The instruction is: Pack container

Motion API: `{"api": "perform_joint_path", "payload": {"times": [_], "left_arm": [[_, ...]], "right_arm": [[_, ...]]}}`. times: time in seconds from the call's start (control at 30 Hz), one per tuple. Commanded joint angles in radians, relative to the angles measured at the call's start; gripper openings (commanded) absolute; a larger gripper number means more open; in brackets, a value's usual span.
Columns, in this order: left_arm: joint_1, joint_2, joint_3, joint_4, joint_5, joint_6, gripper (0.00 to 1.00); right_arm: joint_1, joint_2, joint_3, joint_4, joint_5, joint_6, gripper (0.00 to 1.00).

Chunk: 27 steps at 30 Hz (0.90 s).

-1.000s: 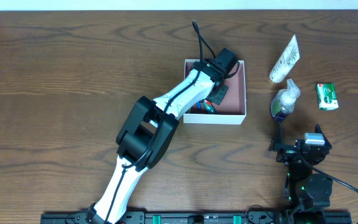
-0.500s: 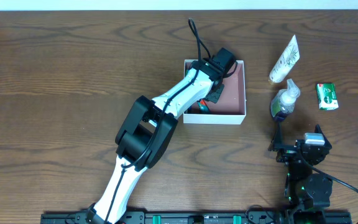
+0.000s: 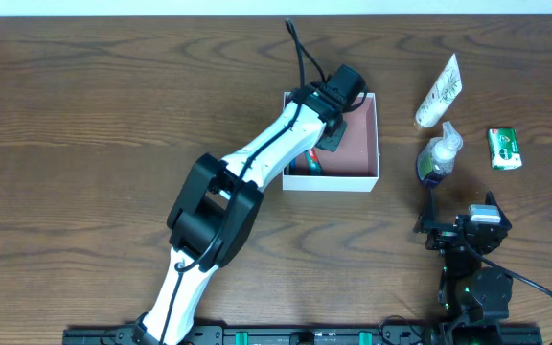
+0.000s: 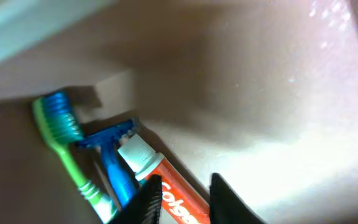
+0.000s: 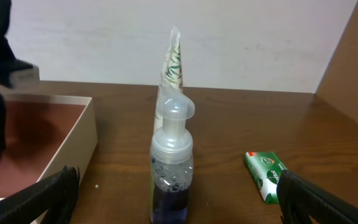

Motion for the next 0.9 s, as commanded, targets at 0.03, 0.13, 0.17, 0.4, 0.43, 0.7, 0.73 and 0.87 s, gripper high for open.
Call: {"api": "perform_joint_path", "payload": {"times": [0.03,0.13,0.17,0.4,0.43,0.7,0.73,0.87], "left_arm": [[0.016,-0.072,0.002,0.021,-0.016,-0.01,0.34],[0.029,-0.114,0.006,0.046,-0.016,-0.01,0.38],[0.037,-0.136,0.006,0.054,-0.016,-0.01,0.38],[0.116,-0.294,0.006,0.06,-0.016,-0.01,0.67],[0.131,-0.32,0.006,0.06,-0.016,-0.01,0.77],[0.297,-0.508,0.005,-0.015,-0.029,-0.01,0.98],[0.322,-0.517,0.005,-0.046,-0.047,-0.01,0.98],[0.449,-0.526,0.005,-0.21,-0.106,-0.011,0.98]], "right_arm": [[0.015,-0.006,-0.002,-0.004,0.0,-0.011,0.99],[0.015,-0.006,-0.002,-0.004,0.0,-0.011,0.99],[0.015,-0.006,-0.002,-0.004,0.0,-0.011,0.99],[0.015,-0.007,-0.002,-0.004,0.0,-0.011,0.99],[0.015,-0.006,-0.002,-0.004,0.0,-0.011,0.99],[0.015,-0.006,-0.002,-0.004,0.0,-0.011,0.99],[0.015,-0.006,-0.002,-0.004,0.0,-0.011,0.99],[0.015,-0.006,-0.002,-0.004,0.0,-0.011,0.99]]}}
